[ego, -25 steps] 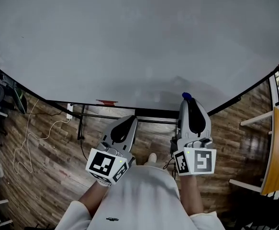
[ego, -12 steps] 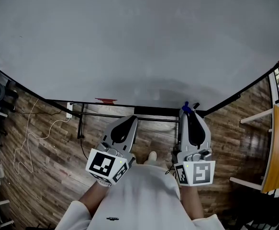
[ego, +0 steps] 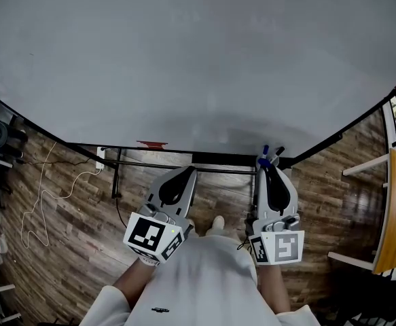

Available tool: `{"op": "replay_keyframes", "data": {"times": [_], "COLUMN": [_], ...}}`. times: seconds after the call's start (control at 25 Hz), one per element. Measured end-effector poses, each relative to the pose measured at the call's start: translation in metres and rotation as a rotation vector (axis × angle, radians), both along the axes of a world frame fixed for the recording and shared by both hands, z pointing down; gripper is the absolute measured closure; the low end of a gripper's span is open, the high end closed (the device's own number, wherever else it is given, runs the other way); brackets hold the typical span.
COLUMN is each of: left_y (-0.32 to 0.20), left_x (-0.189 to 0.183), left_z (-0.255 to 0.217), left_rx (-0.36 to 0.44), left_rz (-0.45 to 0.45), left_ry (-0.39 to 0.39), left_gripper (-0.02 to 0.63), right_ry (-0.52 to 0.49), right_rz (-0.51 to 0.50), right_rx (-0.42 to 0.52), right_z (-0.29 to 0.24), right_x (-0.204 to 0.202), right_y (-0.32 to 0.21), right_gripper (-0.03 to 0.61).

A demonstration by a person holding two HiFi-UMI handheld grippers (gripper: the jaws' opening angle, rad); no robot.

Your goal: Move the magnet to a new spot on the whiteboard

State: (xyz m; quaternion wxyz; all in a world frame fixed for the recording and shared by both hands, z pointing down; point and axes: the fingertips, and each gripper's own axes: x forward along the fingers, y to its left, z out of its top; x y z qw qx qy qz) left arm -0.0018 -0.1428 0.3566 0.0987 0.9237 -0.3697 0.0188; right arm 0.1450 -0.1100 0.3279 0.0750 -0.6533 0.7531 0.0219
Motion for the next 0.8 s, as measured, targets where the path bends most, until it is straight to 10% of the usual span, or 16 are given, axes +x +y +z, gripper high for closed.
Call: {"op": "replay_keyframes", "data": {"times": [0.8], "left_y": [-0.002], "left_x": [-0.009], "left_z": [-0.005], "left_rx": [0.018], "left_rz": [-0.031], "left_ry": [-0.006], "left_gripper": [0.607], "right_ry": [0.033], "right_rz": [-0.095], "right_rx": [0.062], "right_z": [-0.033], "right_x": [-0.023], "right_y": [-0.025], "right_gripper": [0.515]}}
